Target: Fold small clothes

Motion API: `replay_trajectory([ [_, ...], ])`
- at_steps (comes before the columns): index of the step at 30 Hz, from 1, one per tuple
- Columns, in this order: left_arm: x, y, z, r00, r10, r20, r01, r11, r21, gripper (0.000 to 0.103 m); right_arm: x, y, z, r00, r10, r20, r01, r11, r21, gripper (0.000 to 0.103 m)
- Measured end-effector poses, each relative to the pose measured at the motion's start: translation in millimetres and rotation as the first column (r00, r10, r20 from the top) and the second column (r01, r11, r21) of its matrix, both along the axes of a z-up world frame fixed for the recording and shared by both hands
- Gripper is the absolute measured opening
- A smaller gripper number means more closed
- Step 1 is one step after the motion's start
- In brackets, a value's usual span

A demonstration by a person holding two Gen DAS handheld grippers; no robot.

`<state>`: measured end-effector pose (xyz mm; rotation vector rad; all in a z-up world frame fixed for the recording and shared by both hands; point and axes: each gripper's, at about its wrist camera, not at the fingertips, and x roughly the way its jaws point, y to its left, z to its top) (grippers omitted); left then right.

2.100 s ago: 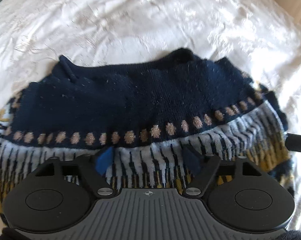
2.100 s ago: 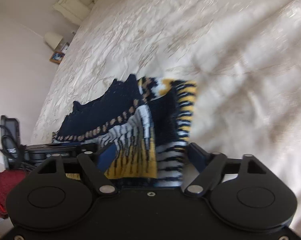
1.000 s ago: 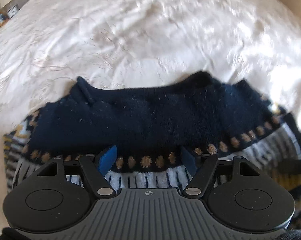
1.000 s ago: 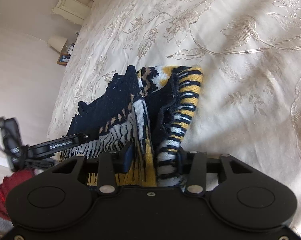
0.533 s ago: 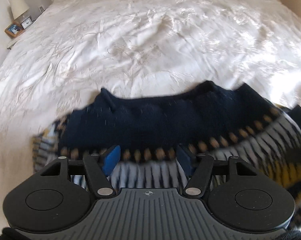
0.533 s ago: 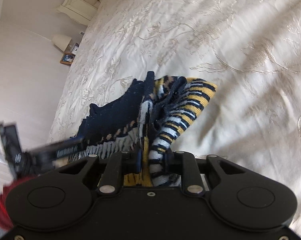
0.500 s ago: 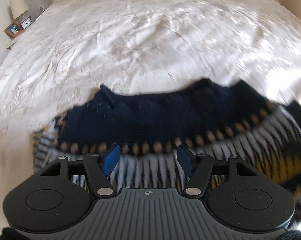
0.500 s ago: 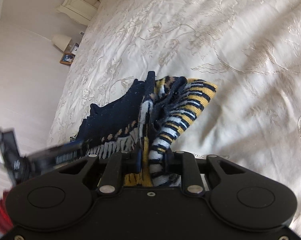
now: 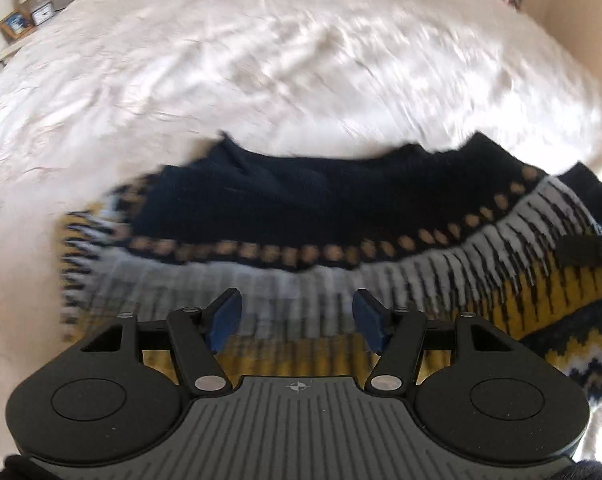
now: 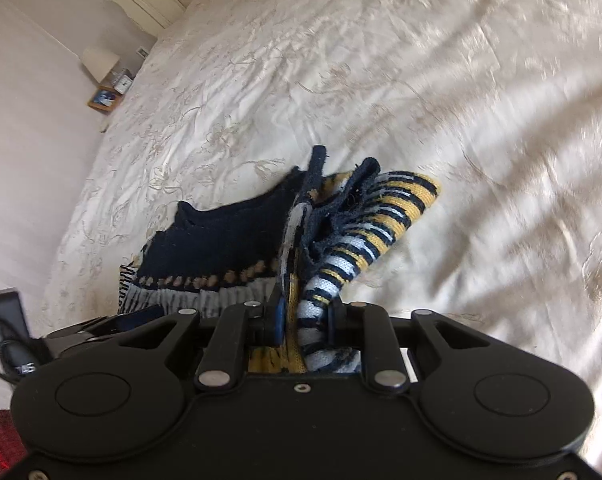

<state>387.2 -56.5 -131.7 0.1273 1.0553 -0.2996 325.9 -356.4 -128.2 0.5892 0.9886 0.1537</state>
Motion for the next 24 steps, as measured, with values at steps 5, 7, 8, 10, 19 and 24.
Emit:
replay_trajectory([
  [5,-6.2,69.9,18.3,0.999,0.045,0.016,-0.044,0.996,-0.076,0.060,5.9,51.8,38.8,0.999,0.030,0.031,-0.029,0.998,-0.054,0.027],
  [7,-9.9,95.6,21.7,0.998,0.055,0.023,-0.054,0.996,-0.078,0.060,10.5,80.1,54.0,0.996,0.064,0.058,-0.060,0.996,-0.066,0.027],
  [8,-11.6,106.0,23.2,0.998,0.062,0.024,-0.060,0.995,-0.076,0.060,13.7,94.5,59.4,0.994,0.080,0.068,-0.075,0.995,-0.067,0.027],
  [10,-16.2,131.2,24.5,0.996,0.081,0.019,-0.080,0.994,-0.078,0.060,21.8,127.9,64.2,0.990,0.116,0.074,-0.111,0.991,-0.072,0.027],
  [19,-33.0,209.2,18.5,0.990,0.137,-0.023,-0.138,0.988,-0.075,0.060,60.8,248.6,-7.4,0.980,0.187,-0.063,-0.196,0.966,-0.169,0.025],
  [24,-41.7,235.5,15.3,0.983,0.175,-0.046,-0.179,0.979,-0.100,0.060,56.6,253.1,-5.9,0.986,0.150,-0.071,-0.161,0.969,-0.186,0.025],
])
